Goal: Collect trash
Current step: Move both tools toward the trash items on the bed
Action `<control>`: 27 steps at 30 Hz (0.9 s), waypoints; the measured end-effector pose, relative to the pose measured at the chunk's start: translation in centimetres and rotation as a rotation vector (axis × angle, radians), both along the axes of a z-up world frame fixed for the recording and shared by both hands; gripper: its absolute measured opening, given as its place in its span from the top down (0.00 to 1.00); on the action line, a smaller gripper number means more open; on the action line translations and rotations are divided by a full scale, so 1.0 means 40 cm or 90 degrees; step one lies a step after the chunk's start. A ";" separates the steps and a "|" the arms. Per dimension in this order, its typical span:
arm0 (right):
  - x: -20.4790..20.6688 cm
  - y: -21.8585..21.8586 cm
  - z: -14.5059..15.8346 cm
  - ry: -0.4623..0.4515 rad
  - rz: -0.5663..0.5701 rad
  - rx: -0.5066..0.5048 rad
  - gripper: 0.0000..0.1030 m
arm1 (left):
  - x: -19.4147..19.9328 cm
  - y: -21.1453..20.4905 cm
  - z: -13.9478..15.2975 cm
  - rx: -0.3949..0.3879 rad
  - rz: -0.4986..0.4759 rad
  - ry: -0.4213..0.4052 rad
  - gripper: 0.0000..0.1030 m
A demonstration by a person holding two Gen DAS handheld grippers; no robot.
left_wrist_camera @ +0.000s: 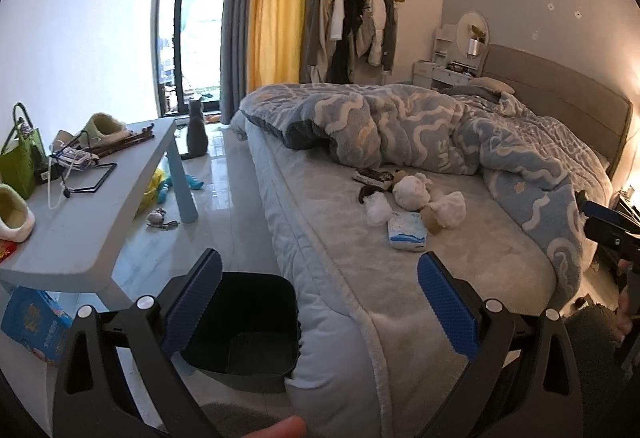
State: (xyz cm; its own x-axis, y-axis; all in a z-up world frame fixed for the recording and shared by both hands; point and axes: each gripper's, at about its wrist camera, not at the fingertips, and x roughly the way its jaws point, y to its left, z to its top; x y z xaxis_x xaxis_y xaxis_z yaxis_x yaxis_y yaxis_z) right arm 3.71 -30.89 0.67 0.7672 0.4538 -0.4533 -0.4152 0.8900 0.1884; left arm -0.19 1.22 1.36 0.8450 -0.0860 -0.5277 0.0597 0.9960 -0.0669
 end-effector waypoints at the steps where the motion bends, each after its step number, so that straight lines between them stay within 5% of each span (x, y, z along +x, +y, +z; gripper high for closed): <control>1: 0.016 -0.001 -0.005 0.003 0.002 -0.002 0.03 | 0.005 -0.003 -0.002 -0.001 -0.008 0.005 0.03; 15: 0.119 0.043 -0.060 0.048 -0.009 -0.022 0.16 | 0.088 -0.001 -0.026 -0.025 -0.026 0.026 0.05; 27: 0.296 0.042 -0.115 0.098 -0.012 -0.006 0.29 | 0.236 -0.069 -0.070 -0.014 -0.102 0.053 0.23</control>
